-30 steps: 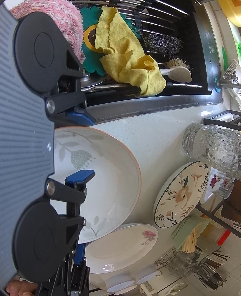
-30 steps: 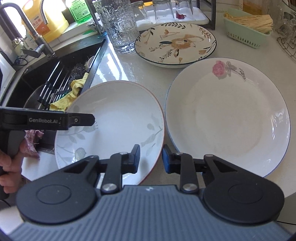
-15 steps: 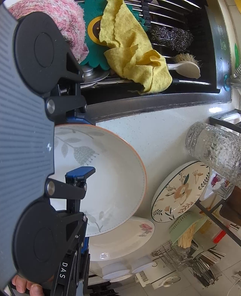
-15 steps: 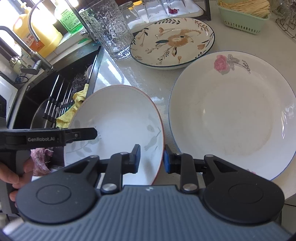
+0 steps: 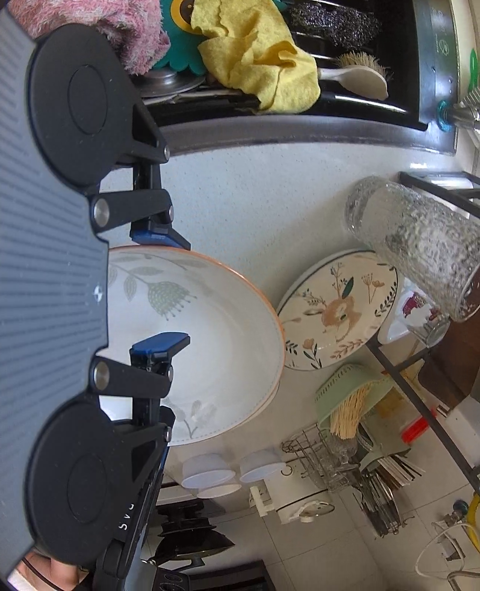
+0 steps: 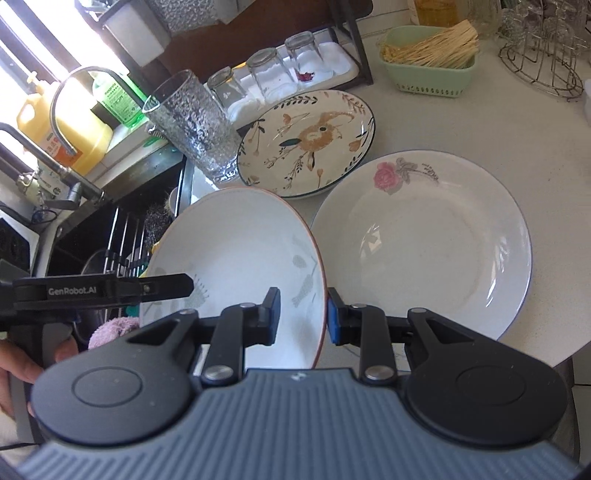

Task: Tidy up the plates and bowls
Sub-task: 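Lift the leaf-pattern plate with both grippers over the pink-flower plate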

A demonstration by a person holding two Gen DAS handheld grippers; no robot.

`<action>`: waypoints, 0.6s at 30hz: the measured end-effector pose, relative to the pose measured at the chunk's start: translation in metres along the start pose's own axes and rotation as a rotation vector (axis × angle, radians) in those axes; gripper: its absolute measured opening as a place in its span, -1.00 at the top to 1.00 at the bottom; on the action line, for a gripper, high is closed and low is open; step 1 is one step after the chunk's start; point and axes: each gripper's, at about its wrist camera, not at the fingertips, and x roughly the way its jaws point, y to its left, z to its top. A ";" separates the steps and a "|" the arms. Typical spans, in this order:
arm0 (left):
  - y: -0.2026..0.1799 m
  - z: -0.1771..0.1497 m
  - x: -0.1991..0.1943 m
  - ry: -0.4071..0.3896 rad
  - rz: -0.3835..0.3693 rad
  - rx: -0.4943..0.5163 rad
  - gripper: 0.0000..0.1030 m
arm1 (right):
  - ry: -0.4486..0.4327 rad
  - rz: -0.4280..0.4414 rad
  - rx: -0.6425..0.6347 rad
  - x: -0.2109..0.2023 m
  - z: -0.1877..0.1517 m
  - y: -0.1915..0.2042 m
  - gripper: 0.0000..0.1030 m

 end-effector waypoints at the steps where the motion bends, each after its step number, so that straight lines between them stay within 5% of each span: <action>1: -0.005 0.002 0.002 0.004 -0.007 -0.004 0.01 | -0.008 0.000 0.008 -0.002 0.002 -0.004 0.43; 8: -0.048 0.009 0.018 0.031 0.003 0.046 0.00 | -0.056 -0.025 0.076 -0.016 0.013 -0.037 0.43; 18: -0.097 0.018 0.063 0.058 0.027 0.078 0.00 | -0.017 -0.012 0.068 -0.012 0.025 -0.101 0.43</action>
